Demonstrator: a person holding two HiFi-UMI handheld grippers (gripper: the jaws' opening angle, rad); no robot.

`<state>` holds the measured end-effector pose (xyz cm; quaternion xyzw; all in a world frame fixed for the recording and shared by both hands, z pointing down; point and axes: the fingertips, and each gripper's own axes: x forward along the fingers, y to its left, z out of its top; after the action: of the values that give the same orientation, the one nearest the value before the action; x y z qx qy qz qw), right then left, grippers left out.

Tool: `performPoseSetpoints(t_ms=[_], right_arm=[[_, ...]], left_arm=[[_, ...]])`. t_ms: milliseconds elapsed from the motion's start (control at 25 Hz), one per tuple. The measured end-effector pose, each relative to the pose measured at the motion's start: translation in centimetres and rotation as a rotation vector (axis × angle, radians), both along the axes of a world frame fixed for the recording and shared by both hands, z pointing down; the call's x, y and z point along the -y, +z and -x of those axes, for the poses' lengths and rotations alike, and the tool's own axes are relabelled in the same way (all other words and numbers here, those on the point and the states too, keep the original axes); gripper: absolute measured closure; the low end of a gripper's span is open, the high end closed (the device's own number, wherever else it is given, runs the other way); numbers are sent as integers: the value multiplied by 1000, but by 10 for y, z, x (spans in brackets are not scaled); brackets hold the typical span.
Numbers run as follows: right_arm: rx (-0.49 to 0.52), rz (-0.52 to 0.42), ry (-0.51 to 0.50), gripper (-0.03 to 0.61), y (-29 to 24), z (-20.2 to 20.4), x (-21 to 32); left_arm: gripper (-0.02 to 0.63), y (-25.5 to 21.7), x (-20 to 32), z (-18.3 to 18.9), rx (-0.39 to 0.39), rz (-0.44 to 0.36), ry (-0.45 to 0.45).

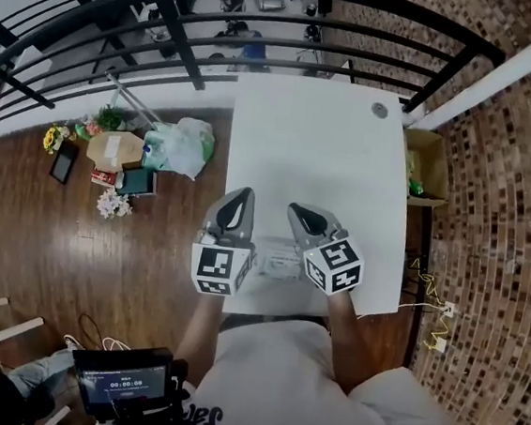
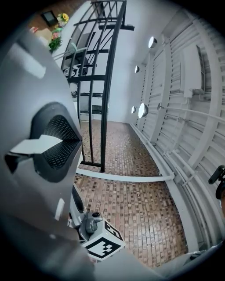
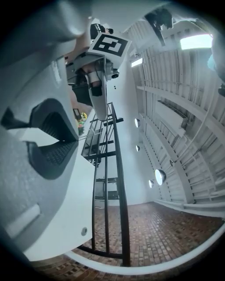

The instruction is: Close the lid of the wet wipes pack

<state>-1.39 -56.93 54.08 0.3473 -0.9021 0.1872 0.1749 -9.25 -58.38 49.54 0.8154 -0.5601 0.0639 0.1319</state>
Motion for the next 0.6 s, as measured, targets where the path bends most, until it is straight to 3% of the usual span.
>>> performPoseSetpoints(t_ms=[360, 600], right_arm=[[-88, 203, -104, 588, 62, -2, -35], [-155, 288, -171, 588, 91, 0, -66]], left_arm=[[598, 50, -13, -12, -14, 129, 59], [598, 81, -27, -15, -6, 203, 76]])
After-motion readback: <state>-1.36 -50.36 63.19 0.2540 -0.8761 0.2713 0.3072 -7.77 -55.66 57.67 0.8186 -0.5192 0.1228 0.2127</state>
